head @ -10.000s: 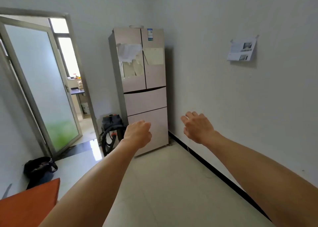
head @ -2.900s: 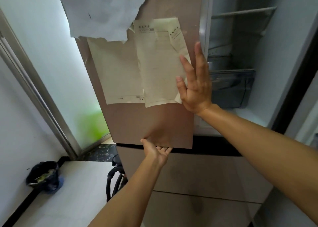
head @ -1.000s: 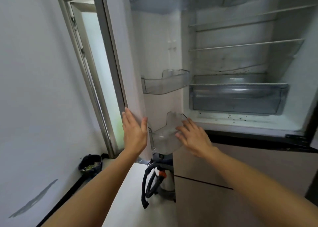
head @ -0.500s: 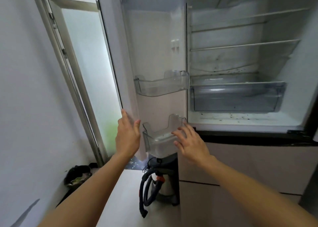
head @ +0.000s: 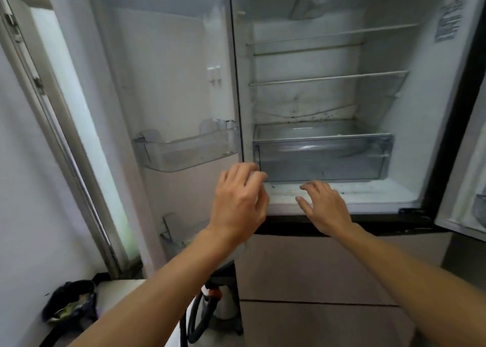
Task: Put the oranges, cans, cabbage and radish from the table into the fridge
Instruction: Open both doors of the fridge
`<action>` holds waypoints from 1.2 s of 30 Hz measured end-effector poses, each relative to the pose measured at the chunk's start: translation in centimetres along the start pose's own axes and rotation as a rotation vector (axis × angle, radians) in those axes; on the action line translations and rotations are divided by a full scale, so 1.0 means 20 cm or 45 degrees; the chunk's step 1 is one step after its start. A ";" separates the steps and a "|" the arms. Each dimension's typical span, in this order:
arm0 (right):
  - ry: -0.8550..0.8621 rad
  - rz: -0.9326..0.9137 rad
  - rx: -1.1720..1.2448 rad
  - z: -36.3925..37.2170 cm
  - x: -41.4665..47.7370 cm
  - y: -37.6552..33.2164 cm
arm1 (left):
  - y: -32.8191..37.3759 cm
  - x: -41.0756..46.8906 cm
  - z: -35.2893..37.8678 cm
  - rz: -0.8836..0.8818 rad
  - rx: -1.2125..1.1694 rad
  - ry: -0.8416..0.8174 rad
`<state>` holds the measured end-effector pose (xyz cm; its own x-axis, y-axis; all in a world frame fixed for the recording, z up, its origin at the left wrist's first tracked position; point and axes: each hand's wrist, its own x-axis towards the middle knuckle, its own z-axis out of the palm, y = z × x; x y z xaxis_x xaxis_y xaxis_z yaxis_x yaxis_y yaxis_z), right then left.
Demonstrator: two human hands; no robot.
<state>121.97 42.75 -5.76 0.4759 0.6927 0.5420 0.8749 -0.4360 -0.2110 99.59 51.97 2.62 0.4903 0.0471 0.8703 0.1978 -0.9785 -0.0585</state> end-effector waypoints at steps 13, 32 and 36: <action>-0.037 0.072 -0.307 -0.17 0.71 1.00 | -0.12 0.56 1.16 -0.388 0.316 -0.627; 0.222 -0.071 -0.513 0.20 1.09 1.32 | -0.48 0.68 1.83 -0.230 0.528 -0.481; 0.216 -0.068 -0.513 0.14 1.04 1.28 | -0.46 0.71 1.76 -0.203 0.488 -0.431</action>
<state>154.47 47.70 -2.15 0.3802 0.6309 0.6763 0.7768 -0.6147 0.1368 134.66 68.69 -1.73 0.6628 0.3136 0.6800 0.5571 -0.8133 -0.1679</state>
